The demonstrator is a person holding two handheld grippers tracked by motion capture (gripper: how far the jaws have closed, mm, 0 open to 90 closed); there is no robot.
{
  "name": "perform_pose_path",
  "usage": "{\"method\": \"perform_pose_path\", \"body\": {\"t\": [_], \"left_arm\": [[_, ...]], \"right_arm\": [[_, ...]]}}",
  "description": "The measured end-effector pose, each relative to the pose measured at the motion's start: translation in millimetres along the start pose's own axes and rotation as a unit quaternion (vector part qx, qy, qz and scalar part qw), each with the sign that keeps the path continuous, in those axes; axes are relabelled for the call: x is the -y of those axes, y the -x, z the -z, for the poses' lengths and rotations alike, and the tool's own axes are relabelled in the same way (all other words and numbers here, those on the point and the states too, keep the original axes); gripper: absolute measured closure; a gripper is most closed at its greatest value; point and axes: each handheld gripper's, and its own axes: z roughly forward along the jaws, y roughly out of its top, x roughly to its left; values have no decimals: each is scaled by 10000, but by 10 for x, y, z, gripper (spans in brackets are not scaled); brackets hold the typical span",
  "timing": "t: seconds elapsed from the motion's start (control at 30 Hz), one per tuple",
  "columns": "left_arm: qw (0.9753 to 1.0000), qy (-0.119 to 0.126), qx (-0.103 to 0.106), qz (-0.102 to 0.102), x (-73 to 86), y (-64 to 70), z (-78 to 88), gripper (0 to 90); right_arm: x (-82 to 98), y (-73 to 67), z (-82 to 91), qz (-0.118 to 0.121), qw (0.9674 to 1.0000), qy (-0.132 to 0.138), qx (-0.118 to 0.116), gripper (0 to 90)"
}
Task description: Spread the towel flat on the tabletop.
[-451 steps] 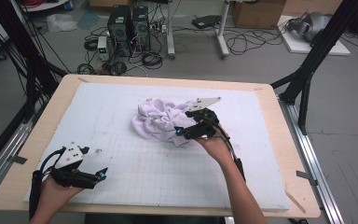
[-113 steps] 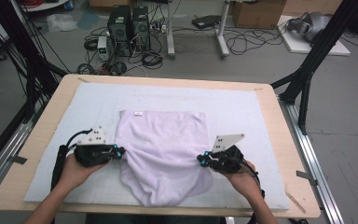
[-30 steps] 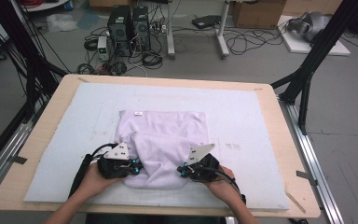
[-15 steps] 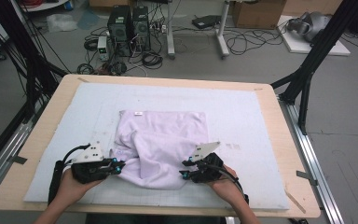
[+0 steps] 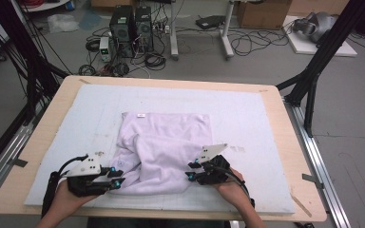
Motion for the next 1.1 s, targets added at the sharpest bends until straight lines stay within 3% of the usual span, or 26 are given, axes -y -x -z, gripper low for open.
{"method": "perform_pose_path", "body": {"t": [0.13,0.23,0.33,0.43,0.53,0.6,0.67,0.8,1.1], "left_arm": [[9998,-48,-44,163,-117,-170,-222,675],[9996,-175,16,224,-161,-235,-452,668],[9992,-271,160,227,-221,-237,-666,658],[9990,-309,242,196,-298,-212,-800,642],[9989,-420,137,178,-367,-193,-920,640],[9984,-518,137,169,-378,-201,-984,688],[9978,-630,183,60,-368,-190,-1031,833],[9988,-476,87,-67,-358,-172,-918,884],[9995,-88,-276,97,-227,-255,-334,887]], "right_arm": [[-10,49,7,-101,9998,43,151,578],[-71,18,-70,35,9999,38,98,565],[-153,-42,-165,204,9998,28,-27,546],[-168,-58,-280,276,9994,-199,-95,546],[-161,-41,-296,235,9994,-223,-97,601],[-153,-43,-302,207,9995,-213,-99,636],[-150,-40,-300,220,9995,-203,-104,678],[-138,-5,-289,184,9996,-181,-151,707],[-141,-16,-270,207,9995,-200,-109,696]]}}
